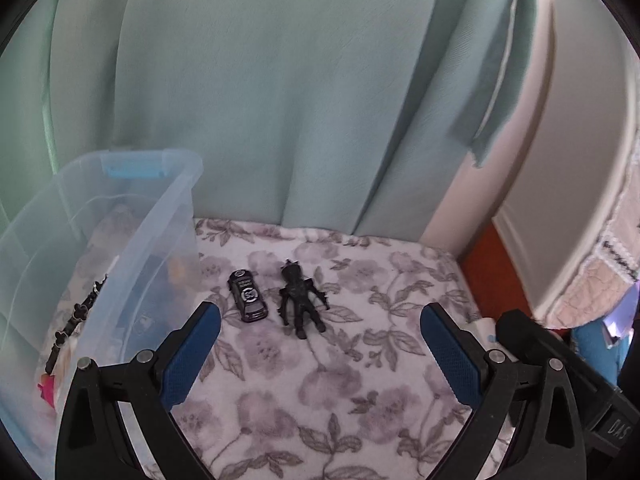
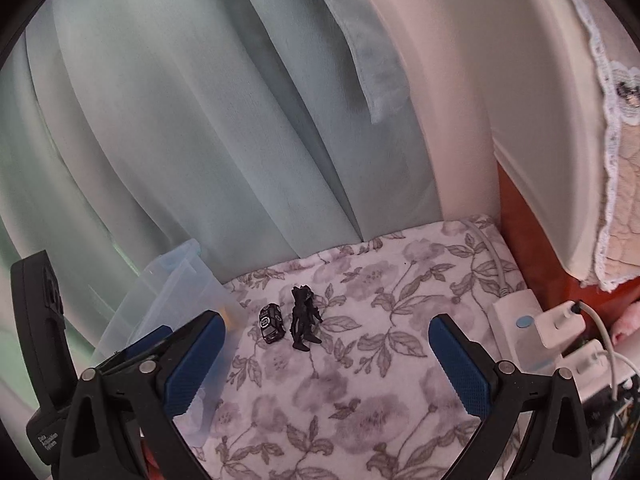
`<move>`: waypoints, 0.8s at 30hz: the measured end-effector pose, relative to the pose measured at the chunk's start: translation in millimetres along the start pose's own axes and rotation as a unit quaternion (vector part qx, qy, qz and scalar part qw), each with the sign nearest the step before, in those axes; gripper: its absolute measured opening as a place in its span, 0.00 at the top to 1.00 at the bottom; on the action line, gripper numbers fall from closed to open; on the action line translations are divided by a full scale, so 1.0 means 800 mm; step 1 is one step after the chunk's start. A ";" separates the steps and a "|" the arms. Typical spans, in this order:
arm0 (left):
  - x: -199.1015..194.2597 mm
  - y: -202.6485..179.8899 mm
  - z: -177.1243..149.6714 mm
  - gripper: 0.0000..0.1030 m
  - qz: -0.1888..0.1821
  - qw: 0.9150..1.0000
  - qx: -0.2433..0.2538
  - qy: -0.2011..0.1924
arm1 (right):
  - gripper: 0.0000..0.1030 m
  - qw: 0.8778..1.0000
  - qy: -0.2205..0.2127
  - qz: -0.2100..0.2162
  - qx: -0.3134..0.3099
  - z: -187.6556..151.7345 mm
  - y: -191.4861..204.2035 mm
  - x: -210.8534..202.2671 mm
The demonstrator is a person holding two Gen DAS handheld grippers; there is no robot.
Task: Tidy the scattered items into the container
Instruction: 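Move both grippers away from the box toward the black toy car and figure, then grasp the black toy car with left gripper while right grasps black figure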
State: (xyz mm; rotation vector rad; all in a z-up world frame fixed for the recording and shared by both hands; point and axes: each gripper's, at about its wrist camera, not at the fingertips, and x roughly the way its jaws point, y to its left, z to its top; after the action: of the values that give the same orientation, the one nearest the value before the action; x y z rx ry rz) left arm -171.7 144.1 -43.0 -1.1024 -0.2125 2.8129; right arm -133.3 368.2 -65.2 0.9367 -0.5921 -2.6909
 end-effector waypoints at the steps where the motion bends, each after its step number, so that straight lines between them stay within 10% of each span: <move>1: 0.006 0.002 -0.002 0.03 0.006 1.000 -0.007 0.002 | 0.00 1.000 0.002 0.007 0.001 0.001 -0.002 0.005; 24: 0.113 0.059 -0.022 0.09 0.105 0.989 -0.104 0.025 | 0.17 0.993 0.090 0.067 -0.022 0.001 -0.010 0.156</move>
State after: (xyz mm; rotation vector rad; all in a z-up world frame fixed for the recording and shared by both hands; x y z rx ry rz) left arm -228.4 113.4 -123.8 -1.3100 -0.4183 2.9966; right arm -230.1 333.1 -135.5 1.0741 -0.5355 -2.4593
